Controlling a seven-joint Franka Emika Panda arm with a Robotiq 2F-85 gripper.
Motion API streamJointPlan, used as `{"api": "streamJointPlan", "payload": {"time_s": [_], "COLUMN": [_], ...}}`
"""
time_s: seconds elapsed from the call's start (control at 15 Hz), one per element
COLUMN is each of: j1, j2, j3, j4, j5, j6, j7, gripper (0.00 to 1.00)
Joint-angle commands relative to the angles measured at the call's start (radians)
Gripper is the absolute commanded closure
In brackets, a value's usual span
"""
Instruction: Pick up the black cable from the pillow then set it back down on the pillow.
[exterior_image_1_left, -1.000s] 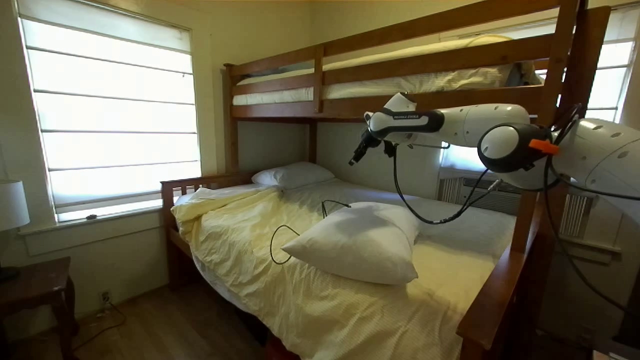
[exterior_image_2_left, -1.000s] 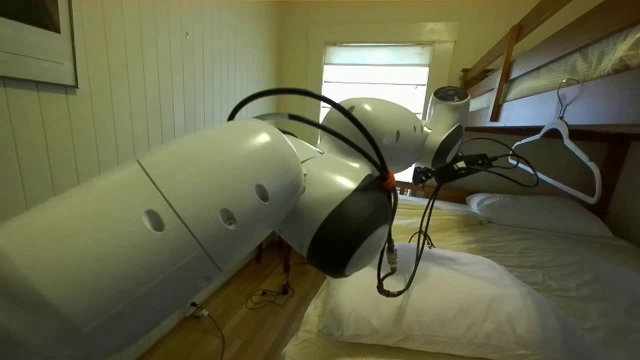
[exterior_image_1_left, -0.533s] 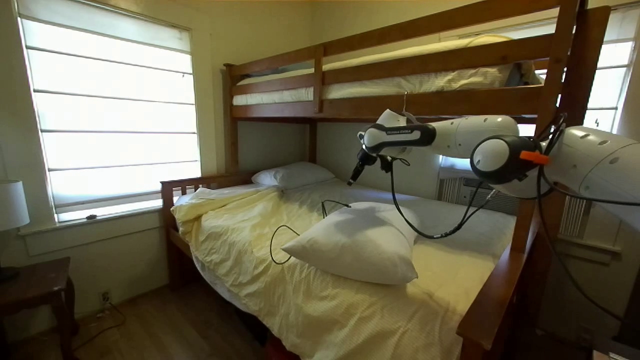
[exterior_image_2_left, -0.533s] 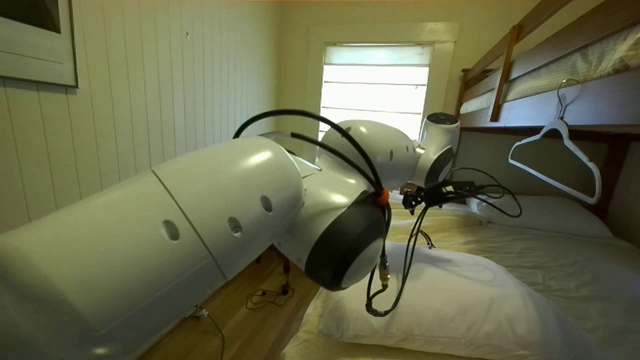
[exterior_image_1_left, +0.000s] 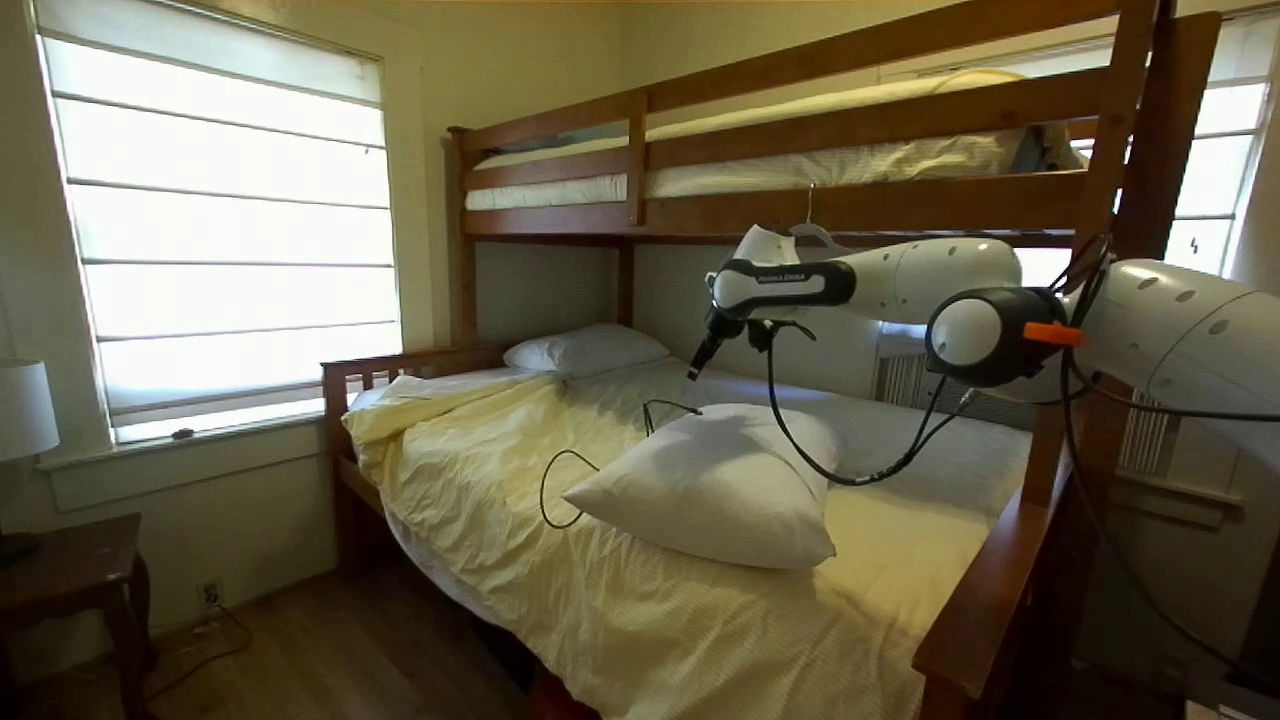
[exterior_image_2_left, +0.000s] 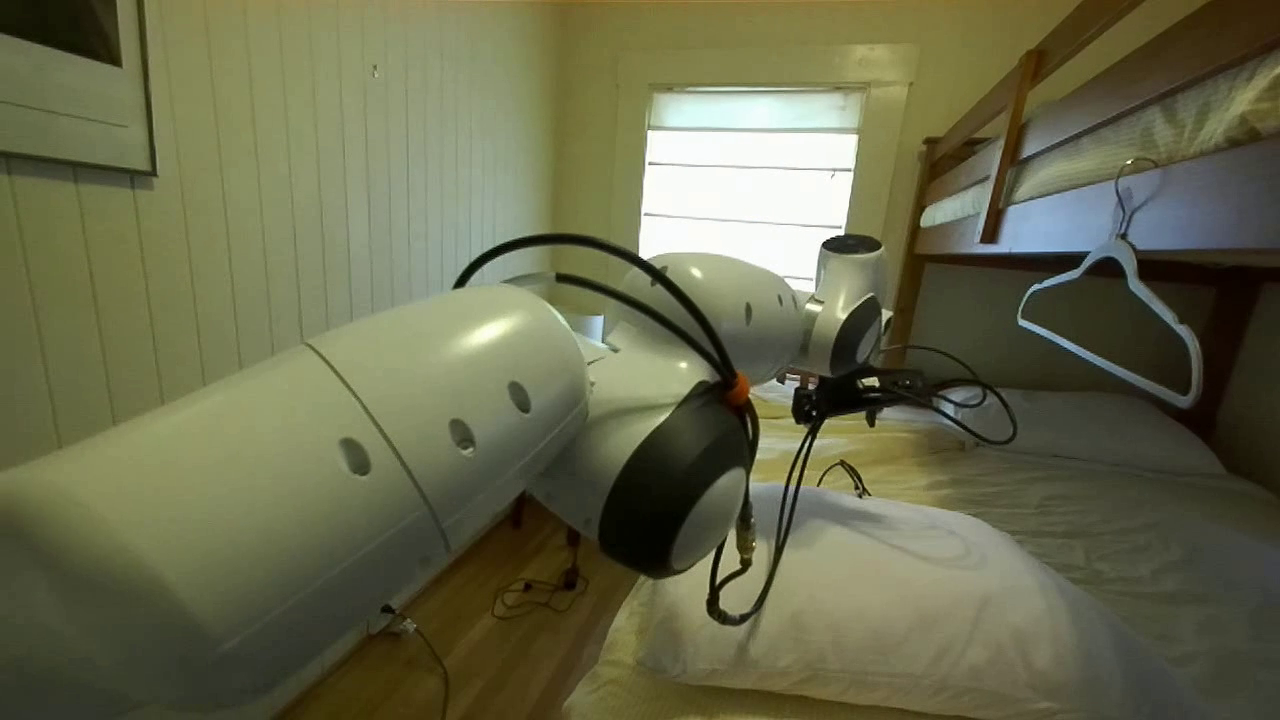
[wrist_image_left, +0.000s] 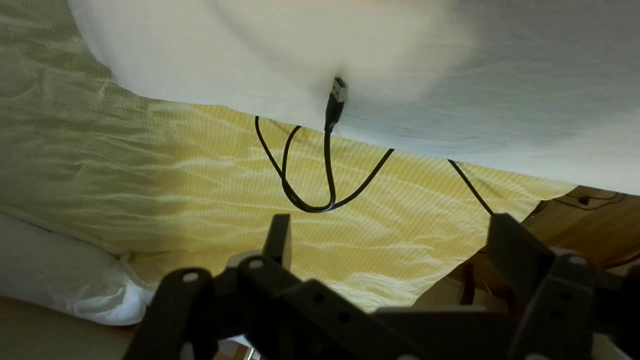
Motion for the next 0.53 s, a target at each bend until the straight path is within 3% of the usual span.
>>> {"api": "streamJointPlan", "payload": {"time_s": [0.0, 0.27, 0.47], "j1": [0.0, 0.019, 0.023], "j2": [0.0, 0.011, 0.011], "j3": [-0.001, -0.11, -0.164], "j4": [0.002, 0.002, -0.011], "j5": [0.0, -0.036, -0.03], "j6": [0.0, -0.031, -0.13], "j7": [0.001, 0.241, 0.316], "gripper": [0.0, 0.0, 0.0]}}
